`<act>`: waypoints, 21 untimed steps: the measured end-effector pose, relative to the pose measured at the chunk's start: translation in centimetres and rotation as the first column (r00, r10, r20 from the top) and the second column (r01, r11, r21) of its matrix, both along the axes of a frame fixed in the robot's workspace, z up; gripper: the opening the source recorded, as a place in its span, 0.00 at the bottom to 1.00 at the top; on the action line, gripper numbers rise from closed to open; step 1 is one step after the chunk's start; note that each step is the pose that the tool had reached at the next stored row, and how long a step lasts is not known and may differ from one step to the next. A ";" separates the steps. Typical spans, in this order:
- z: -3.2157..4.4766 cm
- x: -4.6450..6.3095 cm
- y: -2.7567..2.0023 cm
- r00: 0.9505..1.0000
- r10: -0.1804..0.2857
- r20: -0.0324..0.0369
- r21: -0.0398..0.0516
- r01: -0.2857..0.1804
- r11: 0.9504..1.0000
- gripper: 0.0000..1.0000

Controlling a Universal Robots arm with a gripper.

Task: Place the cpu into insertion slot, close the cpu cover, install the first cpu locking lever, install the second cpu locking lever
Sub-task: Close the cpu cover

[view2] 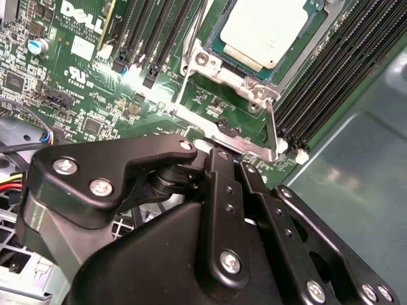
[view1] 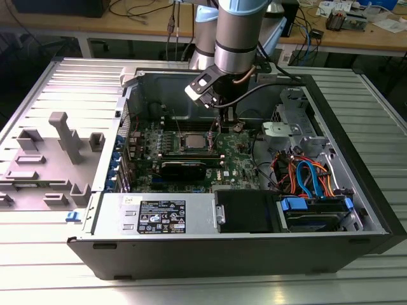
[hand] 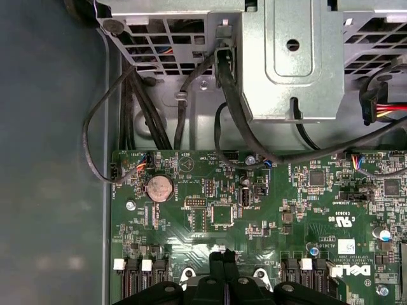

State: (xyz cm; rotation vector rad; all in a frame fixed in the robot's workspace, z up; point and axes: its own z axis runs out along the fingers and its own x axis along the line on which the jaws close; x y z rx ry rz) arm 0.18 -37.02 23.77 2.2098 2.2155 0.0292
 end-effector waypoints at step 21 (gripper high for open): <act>0.00 -1.1 0.00 1.000 0.000 0.000 0.000 0.000 1.000 0.11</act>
